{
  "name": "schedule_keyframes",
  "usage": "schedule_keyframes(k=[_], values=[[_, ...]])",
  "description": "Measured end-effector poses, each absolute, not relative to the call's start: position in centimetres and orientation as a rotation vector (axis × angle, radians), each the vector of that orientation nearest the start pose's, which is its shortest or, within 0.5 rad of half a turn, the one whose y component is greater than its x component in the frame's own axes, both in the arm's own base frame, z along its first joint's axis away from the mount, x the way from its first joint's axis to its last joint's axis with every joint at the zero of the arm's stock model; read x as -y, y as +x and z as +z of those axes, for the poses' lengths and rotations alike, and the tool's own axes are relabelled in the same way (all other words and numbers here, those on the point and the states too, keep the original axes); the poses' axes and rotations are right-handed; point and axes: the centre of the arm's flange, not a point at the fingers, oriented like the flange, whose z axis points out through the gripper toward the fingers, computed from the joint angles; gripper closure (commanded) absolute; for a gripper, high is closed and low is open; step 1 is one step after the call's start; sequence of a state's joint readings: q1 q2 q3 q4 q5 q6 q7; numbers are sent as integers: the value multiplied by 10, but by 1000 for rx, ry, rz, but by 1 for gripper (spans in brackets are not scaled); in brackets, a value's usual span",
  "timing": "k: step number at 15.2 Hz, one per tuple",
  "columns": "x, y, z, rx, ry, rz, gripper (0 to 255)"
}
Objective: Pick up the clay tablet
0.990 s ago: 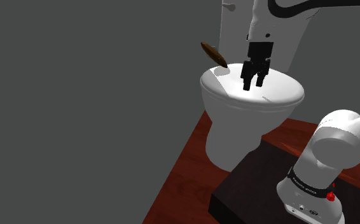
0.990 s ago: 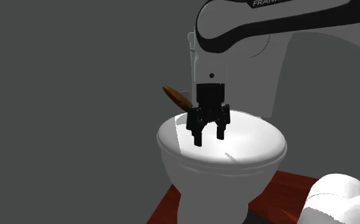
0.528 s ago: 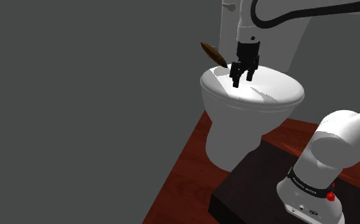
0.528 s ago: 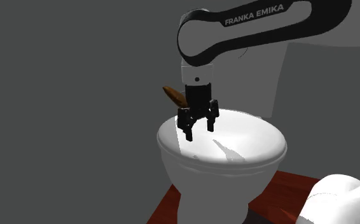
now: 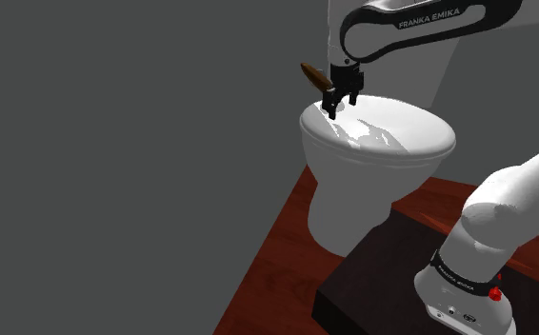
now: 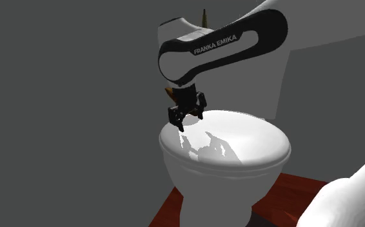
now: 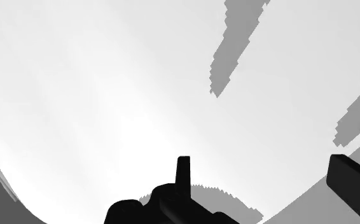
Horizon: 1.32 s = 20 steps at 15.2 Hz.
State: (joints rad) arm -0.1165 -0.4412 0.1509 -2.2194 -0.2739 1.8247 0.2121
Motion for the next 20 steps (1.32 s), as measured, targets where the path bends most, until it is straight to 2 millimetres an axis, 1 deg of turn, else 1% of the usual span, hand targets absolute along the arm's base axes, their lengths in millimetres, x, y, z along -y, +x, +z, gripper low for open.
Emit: schedule_keyframes(k=[1,3,5,6,9,11,14,15,16,18,19,20], values=[[-1,437,556,-226,-3487,-167,0],[6,455,556,-239,-3548,-230,0],[5,474,563,-253,-3608,-296,0],[6,485,561,-260,-3636,-330,0],[6,515,564,-280,-3721,-437,0],[10,534,572,-296,-3775,-513,0],[10,561,577,-318,-3853,-634,0],[11,570,584,-326,-3879,-675,0],[9,577,583,-332,-3903,-718,0],[12,591,593,-350,-3950,-810,0],[15,593,601,-381,-3975,-869,0],[16,595,603,-419,-3992,-894,0]])
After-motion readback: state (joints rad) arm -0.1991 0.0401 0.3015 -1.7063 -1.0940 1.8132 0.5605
